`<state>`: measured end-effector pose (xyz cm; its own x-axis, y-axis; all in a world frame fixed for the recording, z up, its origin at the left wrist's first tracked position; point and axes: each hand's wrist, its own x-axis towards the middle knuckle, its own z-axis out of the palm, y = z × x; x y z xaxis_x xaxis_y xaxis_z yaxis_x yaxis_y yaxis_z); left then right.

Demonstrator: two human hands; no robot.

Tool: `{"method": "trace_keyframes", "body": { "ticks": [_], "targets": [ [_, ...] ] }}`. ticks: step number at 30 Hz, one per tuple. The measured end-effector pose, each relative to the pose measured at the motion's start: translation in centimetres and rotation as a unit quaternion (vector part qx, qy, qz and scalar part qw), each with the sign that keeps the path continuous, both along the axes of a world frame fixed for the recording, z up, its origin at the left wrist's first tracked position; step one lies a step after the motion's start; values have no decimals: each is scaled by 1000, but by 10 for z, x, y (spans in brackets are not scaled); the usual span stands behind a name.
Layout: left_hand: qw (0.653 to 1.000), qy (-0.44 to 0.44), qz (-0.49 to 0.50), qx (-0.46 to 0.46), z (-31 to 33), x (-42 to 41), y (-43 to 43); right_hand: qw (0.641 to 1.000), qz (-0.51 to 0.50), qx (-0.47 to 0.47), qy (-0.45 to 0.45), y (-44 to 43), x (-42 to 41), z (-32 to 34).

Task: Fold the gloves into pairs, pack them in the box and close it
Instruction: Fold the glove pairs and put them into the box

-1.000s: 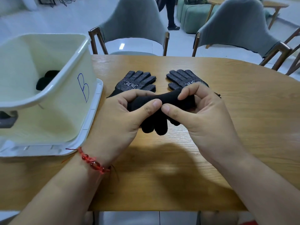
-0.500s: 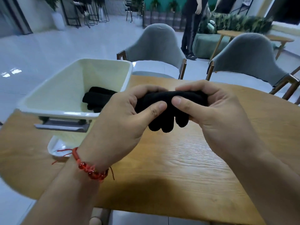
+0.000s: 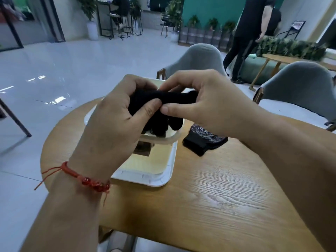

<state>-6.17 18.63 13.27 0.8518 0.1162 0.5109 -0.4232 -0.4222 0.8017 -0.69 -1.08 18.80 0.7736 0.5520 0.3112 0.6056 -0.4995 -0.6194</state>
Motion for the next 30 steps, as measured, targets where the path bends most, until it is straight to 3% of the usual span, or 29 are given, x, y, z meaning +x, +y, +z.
{"method": "trace_keyframes", "body": {
  "ticks": [4,9,15,20,27,30],
  "targets": [
    [988,-55,142,23,-7,12,17,999,-18,-31,-8,34,37,-4],
    [973,-21,223,55,-14,17,24,991,-41,-110,63,68,80,-16],
    [972,28,226,59,-13,18,25,948,13,-292,125,110,99,-35],
    [967,58,234,81,-11,17,25,897,-15,-438,47,128,117,-56],
    [964,85,229,101,-10,14,23,890,-31,-455,18,124,126,-68],
    [966,89,223,96,-10,15,24,895,-33,-436,89,127,128,-65]
  ]
}}
